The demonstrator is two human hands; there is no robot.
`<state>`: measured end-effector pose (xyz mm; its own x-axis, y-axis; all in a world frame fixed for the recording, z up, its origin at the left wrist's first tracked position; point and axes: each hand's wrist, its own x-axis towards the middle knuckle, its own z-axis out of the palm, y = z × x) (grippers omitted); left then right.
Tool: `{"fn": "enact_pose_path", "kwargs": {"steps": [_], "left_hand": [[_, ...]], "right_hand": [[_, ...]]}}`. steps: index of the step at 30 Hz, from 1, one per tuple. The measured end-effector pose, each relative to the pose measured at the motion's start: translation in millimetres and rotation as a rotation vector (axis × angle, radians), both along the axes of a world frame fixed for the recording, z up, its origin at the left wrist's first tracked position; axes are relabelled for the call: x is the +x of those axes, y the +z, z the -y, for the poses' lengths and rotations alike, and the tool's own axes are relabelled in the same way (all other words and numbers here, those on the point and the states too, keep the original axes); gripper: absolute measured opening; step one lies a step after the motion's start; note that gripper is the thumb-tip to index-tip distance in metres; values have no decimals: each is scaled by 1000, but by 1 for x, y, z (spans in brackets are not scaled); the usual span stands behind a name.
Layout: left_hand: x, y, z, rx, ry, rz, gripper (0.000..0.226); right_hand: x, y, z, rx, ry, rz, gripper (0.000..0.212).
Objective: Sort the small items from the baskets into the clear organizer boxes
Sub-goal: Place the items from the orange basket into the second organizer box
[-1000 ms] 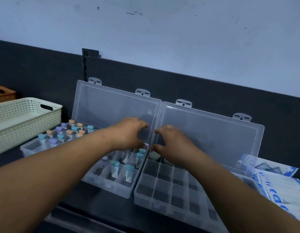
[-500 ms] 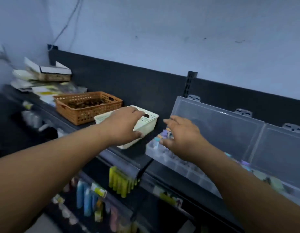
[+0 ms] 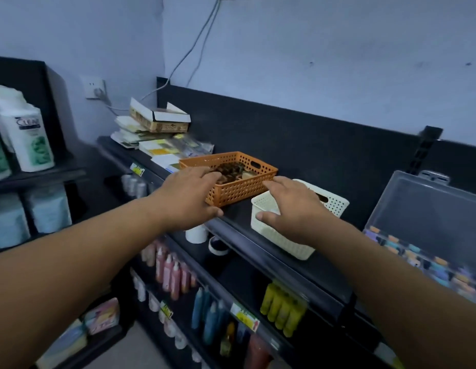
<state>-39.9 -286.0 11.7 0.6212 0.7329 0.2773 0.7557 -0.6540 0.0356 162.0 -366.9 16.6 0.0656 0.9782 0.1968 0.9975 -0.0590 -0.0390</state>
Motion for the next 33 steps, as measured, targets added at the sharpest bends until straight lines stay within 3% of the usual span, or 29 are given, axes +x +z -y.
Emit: {"fn": "enact_pose_path", "kwargs": {"steps": [8,19,23,33], "left_hand": [[-7,3,-87,-15,15,39,79],[54,0,-234,-56,-89,54,72],[81,-11,-282,-118,-176,-25,64],[147,-39,-370,-340,-499,-287,34]], "right_hand": [[13,3,-103,-14,-15,5,74],[63,-3,-233,-100,-117,-94,67],[73,-12,-264,-170,-167,-110,71],[75,-40,-346,-317,-333,-24,48]]}}
